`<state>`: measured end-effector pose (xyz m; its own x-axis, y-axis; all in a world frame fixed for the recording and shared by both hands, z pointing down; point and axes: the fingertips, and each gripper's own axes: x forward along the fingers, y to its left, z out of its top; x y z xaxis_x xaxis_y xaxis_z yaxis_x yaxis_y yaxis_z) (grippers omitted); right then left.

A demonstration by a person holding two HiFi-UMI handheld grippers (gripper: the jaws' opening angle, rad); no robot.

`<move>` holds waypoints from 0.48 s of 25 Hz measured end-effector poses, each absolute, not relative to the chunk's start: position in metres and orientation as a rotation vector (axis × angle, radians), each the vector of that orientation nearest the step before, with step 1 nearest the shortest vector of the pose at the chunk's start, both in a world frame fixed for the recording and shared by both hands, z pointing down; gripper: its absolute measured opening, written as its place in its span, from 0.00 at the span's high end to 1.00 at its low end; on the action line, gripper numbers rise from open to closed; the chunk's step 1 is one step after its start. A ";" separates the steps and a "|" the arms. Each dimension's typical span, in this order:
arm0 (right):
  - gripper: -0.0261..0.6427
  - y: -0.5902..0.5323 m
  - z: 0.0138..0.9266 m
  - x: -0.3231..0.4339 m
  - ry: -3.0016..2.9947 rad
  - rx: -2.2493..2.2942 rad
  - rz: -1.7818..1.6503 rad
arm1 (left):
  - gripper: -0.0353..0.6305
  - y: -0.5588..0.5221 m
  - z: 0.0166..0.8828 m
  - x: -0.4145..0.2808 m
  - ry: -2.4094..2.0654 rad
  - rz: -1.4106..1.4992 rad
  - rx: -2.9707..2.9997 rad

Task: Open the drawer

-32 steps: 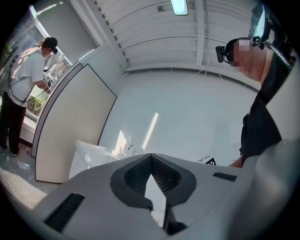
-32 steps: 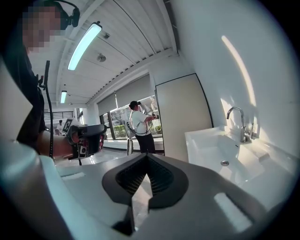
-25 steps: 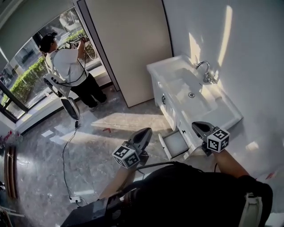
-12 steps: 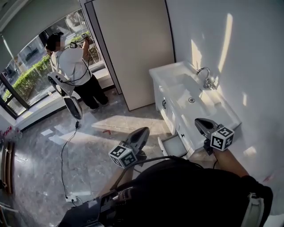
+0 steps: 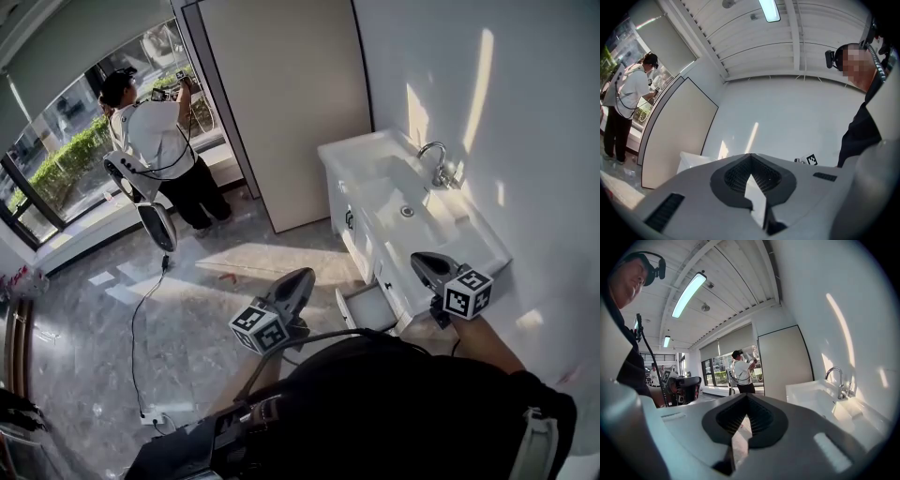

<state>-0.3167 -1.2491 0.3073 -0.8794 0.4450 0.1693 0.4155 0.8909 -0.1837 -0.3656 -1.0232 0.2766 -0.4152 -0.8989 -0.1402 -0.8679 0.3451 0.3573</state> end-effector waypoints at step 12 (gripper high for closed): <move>0.96 -1.246 0.313 -0.315 -2.838 -0.654 0.202 | 0.95 -1.020 0.284 -0.364 -2.495 -0.614 1.648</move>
